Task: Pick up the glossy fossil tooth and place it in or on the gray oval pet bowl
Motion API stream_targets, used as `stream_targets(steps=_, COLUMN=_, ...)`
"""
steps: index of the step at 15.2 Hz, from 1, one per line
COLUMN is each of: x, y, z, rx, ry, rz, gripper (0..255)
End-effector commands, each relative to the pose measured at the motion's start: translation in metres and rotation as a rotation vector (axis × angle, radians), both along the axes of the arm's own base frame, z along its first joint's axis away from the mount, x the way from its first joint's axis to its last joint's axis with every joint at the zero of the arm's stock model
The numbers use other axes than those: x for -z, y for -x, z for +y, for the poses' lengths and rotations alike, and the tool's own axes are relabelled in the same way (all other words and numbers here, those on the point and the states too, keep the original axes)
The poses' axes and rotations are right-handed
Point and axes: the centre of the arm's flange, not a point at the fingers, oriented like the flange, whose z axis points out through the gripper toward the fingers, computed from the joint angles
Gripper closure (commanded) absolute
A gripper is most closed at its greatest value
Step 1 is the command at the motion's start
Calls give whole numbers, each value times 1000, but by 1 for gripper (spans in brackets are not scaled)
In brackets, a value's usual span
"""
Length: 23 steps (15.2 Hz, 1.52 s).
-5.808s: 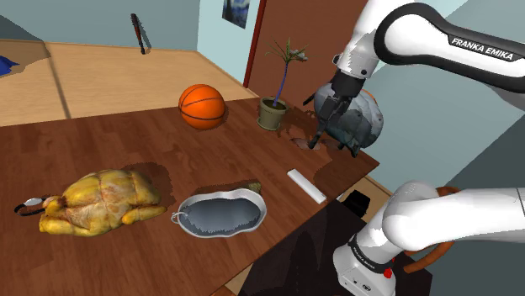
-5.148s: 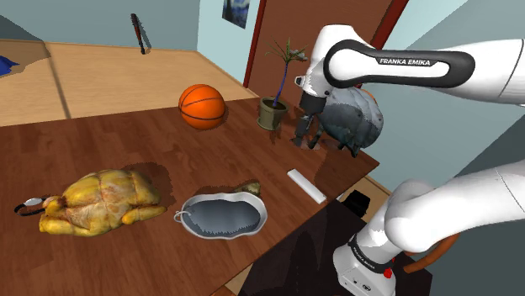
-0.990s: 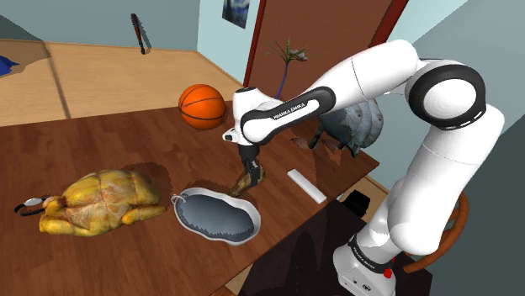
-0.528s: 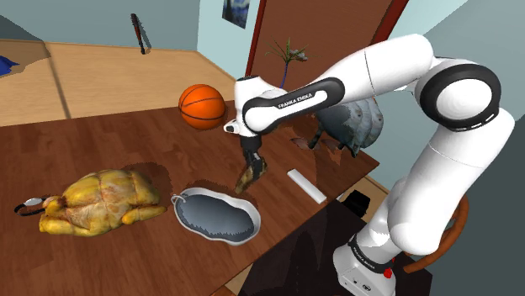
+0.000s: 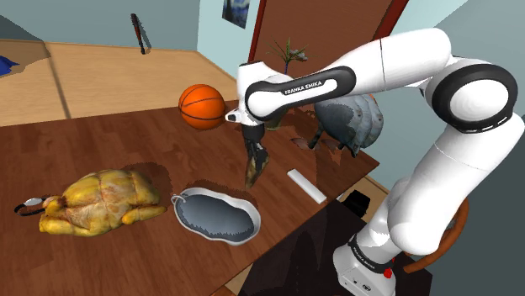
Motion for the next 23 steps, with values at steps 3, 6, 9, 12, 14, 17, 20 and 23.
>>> stream_targets(steps=3, x=-12, y=4, z=13, rx=0, ry=0, rz=0, gripper=255)
stream_targets(steps=6, x=-12, y=15, z=51, rx=0, ry=0, rz=0, gripper=255)
stream_targets(steps=9, x=-12, y=26, z=89, rx=0, ry=0, rz=0, gripper=255)
stream_targets(steps=12, x=-12, y=36, z=127, rx=0, ry=0, rz=0, gripper=255)
stream_targets(steps=14, x=-12, y=44, z=155, rx=0, ry=0, rz=0, gripper=255)
stream_targets(steps=17, x=4, y=44, z=155, rx=0, ry=0, rz=0, gripper=255)
stream_targets(steps=20, x=19, y=44, z=155, rx=0, ry=0, rz=0, gripper=255)
stream_targets(steps=23, x=35, y=44, z=155, rx=0, ry=0, rz=0, gripper=255)
